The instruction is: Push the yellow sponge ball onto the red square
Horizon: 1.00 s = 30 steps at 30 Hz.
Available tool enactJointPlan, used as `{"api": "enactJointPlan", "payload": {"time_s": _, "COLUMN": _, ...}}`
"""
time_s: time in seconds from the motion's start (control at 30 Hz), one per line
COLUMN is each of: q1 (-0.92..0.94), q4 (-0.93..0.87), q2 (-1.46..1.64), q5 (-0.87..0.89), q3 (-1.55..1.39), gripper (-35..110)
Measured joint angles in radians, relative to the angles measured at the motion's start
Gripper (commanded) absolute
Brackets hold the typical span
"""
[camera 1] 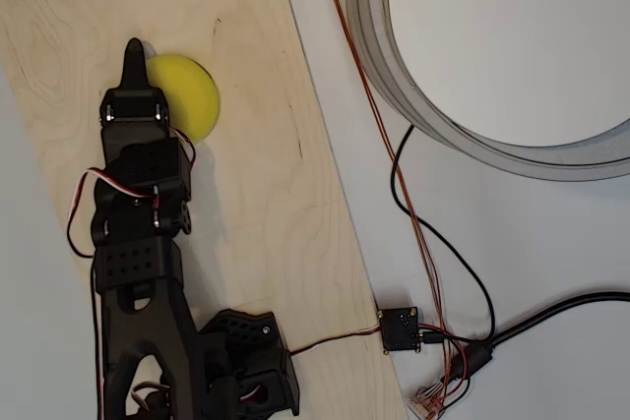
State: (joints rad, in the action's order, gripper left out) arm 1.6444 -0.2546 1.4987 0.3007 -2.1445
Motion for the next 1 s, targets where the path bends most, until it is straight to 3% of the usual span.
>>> {"api": "enactJointPlan", "payload": {"time_s": 1.0, "q1": -0.051, "q4": -0.014, "q2": 0.153, "q5": 0.008, "q3": -0.011, "gripper": 20}}
